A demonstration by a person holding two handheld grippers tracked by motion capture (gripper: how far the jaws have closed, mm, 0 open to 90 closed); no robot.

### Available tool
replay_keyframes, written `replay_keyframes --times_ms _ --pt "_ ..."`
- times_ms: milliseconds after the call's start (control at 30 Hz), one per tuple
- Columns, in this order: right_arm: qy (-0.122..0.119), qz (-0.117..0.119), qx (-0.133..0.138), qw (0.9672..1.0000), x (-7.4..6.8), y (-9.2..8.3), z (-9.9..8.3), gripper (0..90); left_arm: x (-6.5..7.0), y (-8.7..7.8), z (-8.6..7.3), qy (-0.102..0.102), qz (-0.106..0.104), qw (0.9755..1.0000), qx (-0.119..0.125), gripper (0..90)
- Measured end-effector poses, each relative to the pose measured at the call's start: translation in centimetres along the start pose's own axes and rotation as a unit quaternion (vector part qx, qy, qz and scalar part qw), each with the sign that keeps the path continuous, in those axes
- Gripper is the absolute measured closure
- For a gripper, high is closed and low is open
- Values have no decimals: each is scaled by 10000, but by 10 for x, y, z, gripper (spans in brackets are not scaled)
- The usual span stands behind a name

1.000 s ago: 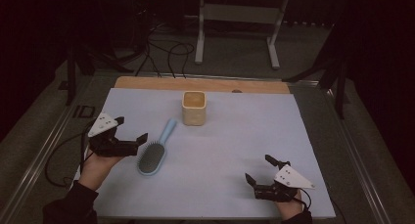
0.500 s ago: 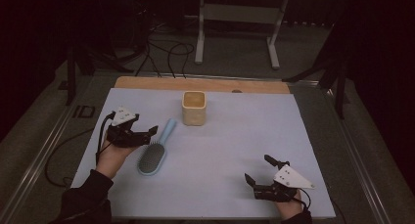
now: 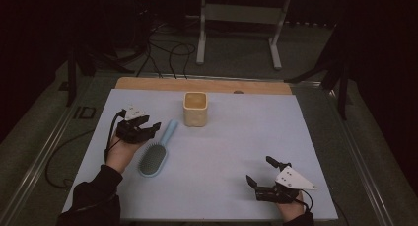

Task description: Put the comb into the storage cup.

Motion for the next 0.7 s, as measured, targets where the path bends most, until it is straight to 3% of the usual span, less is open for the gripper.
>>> replay_keyframes --times_ms 233,500,700 --pt "2 12 -21 10000 0 0 -1 83 8 27 -5 -18 46 9987 -501 681" --pt "-30 37 -11 10000 0 0 0 83 11 43 -7 -159 64 9967 -795 868" --pt "-33 49 2 10000 0 0 0 83 12 56 -11 -158 43 9939 -1092 898"
Point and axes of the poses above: each handheld gripper's, and its own axes: y roughly forward along the jaws, z roughly out of its top, x roughly to its right, the point moved 3 cm from there along y, roughly forward along the jaws, and after that the axes turned 11 degrees about z, right-handed, at the moved point
